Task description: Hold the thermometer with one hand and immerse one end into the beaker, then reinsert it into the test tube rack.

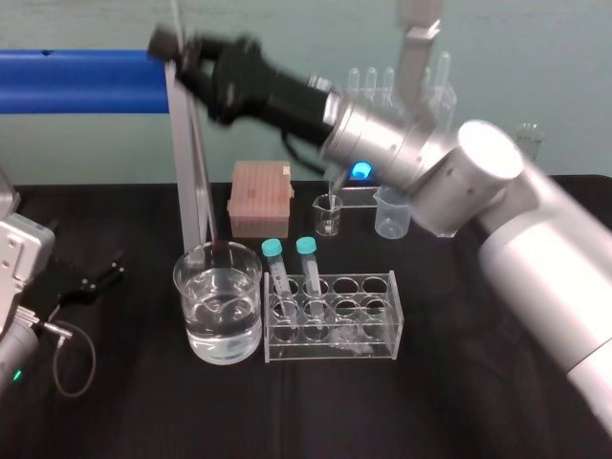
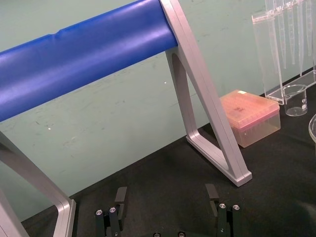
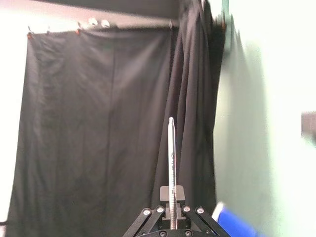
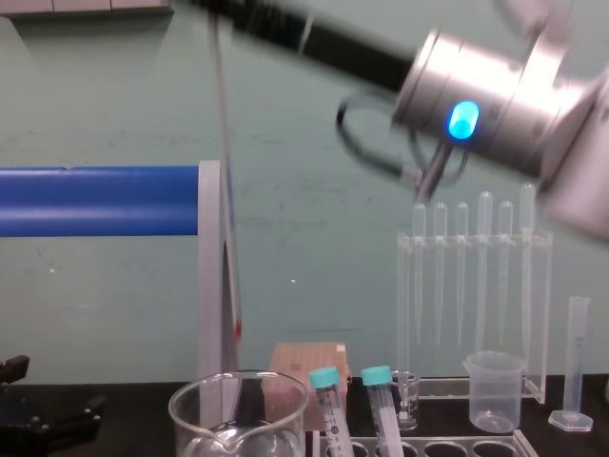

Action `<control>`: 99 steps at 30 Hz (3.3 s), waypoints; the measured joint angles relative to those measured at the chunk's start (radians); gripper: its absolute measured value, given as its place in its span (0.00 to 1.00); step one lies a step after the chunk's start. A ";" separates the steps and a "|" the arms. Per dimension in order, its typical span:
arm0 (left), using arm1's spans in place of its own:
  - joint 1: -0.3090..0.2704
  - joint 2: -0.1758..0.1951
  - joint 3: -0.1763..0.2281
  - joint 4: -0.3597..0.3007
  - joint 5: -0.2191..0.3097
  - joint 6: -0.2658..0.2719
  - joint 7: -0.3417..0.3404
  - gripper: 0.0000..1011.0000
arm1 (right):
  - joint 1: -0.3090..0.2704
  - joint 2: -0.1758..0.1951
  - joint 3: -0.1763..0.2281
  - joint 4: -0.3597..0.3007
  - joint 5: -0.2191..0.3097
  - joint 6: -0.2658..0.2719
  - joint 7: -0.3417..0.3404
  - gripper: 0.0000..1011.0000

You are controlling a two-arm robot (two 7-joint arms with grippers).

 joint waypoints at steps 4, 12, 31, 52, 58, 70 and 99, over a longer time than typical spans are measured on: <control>0.000 0.000 0.000 0.000 0.000 0.000 0.000 1.00 | 0.009 0.037 0.043 -0.102 0.020 -0.020 -0.024 0.05; 0.000 0.000 0.000 0.000 0.000 0.000 0.000 1.00 | -0.086 0.172 0.125 -0.293 0.033 -0.010 -0.160 0.06; 0.000 0.000 0.000 0.000 0.000 0.000 0.000 1.00 | -0.360 0.331 0.143 -0.383 0.023 0.058 -0.290 0.05; 0.000 0.000 0.000 0.000 0.000 0.000 0.000 1.00 | -0.281 0.249 0.083 -0.172 -0.091 0.024 -0.240 0.05; 0.000 0.000 0.000 0.000 0.000 0.000 0.000 1.00 | -0.262 0.233 0.067 -0.121 -0.119 0.024 -0.228 0.05; 0.000 0.000 0.000 0.000 0.000 0.000 0.000 1.00 | -0.242 0.212 0.042 -0.060 -0.161 0.035 -0.211 0.05; 0.000 0.000 0.000 0.000 0.000 0.000 0.000 1.00 | -0.242 0.213 0.041 -0.056 -0.166 0.040 -0.211 0.49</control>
